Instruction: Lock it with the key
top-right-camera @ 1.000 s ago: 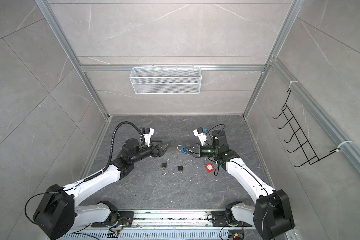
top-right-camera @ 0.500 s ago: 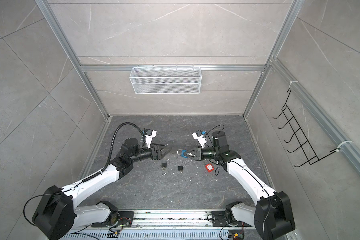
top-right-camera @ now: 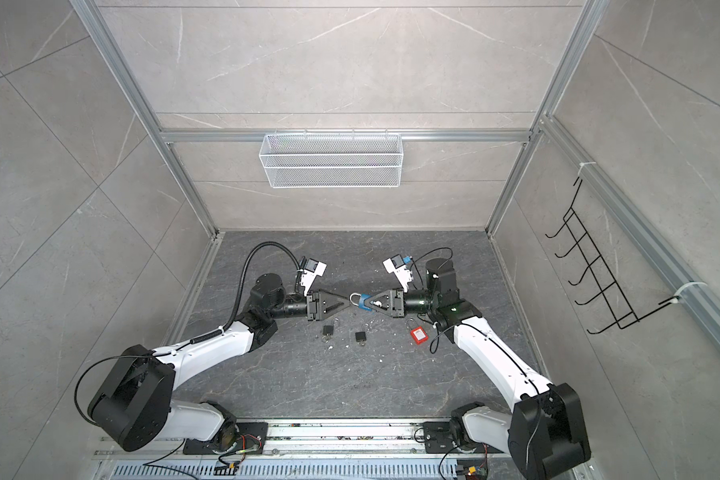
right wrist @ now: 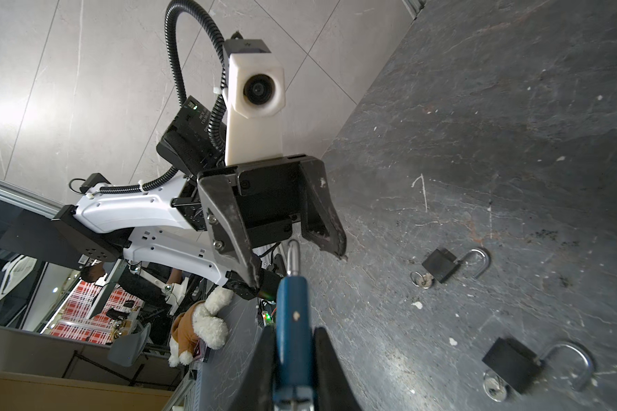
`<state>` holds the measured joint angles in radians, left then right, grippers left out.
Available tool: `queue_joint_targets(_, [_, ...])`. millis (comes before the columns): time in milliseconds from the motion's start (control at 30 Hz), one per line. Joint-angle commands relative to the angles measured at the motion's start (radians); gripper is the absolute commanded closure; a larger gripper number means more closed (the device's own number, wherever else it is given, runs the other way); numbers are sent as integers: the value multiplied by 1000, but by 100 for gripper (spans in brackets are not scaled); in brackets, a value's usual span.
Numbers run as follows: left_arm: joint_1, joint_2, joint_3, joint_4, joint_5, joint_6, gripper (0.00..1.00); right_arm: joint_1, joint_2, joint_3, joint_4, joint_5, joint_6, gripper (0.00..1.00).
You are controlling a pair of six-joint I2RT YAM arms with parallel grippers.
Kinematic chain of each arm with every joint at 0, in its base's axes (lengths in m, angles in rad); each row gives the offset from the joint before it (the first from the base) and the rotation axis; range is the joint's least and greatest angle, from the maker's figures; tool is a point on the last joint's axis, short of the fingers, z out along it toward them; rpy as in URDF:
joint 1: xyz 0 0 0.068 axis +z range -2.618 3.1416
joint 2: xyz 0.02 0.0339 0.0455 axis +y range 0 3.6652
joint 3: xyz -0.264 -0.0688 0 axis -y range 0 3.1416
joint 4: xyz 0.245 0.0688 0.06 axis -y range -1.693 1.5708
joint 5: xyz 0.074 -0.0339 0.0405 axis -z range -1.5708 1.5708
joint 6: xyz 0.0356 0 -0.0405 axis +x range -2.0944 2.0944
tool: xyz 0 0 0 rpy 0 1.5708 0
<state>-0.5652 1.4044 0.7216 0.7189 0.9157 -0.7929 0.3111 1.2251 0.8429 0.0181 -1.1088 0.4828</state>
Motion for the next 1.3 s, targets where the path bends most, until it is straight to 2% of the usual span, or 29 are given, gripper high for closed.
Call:
queue_joint_targets(0, [-4, 23, 38, 151, 59, -64, 44, 20, 22, 19, 32, -37, 5, 100])
queue_joint_targets(267, [-31, 59, 60, 171, 89, -77, 57, 44, 44, 49, -19, -6, -34, 100])
queue_joint_targets(467, [-46, 70, 61, 163, 103, -78, 61, 45, 50, 57, -19, -1, -36, 100])
queue_joint_targets(633, [-53, 71, 64, 149, 107, -72, 71, 45, 51, 59, -18, 2, -37, 100])
queue_joint_targets(833, [-59, 83, 75, 148, 109, -71, 74, 48, 54, 61, -23, 0, -44, 100])
queue_joint_targets(900, [-62, 91, 83, 145, 107, -72, 84, 52, 54, 64, -40, 0, -55, 100])
queue_joint_targets(933, [-62, 95, 85, 145, 103, -72, 94, 53, 56, 67, -47, 0, -60, 100])
queue_joint_targets(1000, [-62, 104, 87, 145, 89, -76, 100, 56, 54, 68, -55, 3, -64, 100])
queue_joint_targets(1200, [-61, 117, 62, 190, 36, -100, 100, 55, 45, 61, -63, 27, -70, 100])
queue_joint_targets(1267, [-59, 116, 47, 199, 2, -100, 100, 55, 41, 56, -57, 36, -66, 95])
